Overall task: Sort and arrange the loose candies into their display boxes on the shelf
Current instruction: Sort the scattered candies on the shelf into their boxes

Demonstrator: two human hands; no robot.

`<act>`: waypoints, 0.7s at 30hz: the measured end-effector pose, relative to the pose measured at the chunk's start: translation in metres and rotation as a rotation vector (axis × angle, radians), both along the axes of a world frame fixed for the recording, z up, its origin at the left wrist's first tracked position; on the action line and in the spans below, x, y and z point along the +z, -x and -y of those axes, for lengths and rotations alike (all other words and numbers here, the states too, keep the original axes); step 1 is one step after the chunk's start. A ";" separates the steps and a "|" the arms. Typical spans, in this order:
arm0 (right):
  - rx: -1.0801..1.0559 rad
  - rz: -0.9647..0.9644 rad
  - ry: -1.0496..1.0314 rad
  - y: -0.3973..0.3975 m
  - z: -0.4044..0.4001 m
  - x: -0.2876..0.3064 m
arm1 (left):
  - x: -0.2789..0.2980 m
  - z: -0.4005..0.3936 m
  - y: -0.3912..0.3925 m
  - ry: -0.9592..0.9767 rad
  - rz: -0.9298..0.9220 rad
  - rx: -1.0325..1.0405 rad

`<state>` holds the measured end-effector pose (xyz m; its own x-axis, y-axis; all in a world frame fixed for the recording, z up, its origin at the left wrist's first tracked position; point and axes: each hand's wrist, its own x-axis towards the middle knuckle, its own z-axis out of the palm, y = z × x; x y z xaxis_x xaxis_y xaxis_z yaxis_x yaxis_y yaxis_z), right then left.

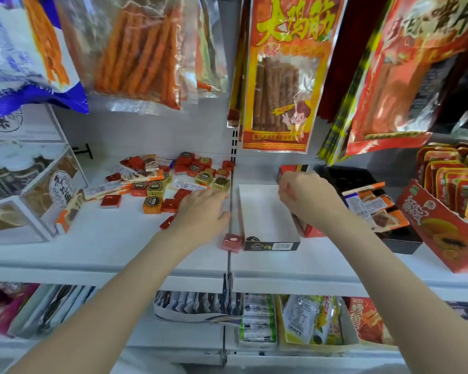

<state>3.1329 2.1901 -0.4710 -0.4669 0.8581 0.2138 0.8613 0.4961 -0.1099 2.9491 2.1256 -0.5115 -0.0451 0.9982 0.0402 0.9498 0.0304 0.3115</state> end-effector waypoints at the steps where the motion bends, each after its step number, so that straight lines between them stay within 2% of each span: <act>1: 0.087 -0.068 0.077 0.013 0.001 -0.001 | -0.002 0.003 0.010 0.038 -0.016 0.017; 3: 0.234 -0.132 0.224 0.041 -0.006 -0.011 | -0.007 0.011 0.027 0.094 -0.025 0.021; 7: 0.321 0.007 0.283 0.096 -0.035 -0.036 | -0.009 0.023 0.050 0.128 0.011 0.001; 13: 0.295 0.223 0.108 0.136 -0.059 -0.049 | -0.006 0.020 0.067 0.105 0.013 0.010; 17: 0.383 0.425 0.140 0.146 -0.067 -0.046 | -0.006 0.015 0.076 0.155 -0.015 0.014; 19: 0.408 0.445 0.166 0.148 -0.068 -0.041 | -0.006 0.014 0.081 0.174 -0.023 0.009; 21: 0.415 0.382 0.228 0.148 -0.066 -0.034 | -0.005 0.013 0.083 0.172 -0.026 0.000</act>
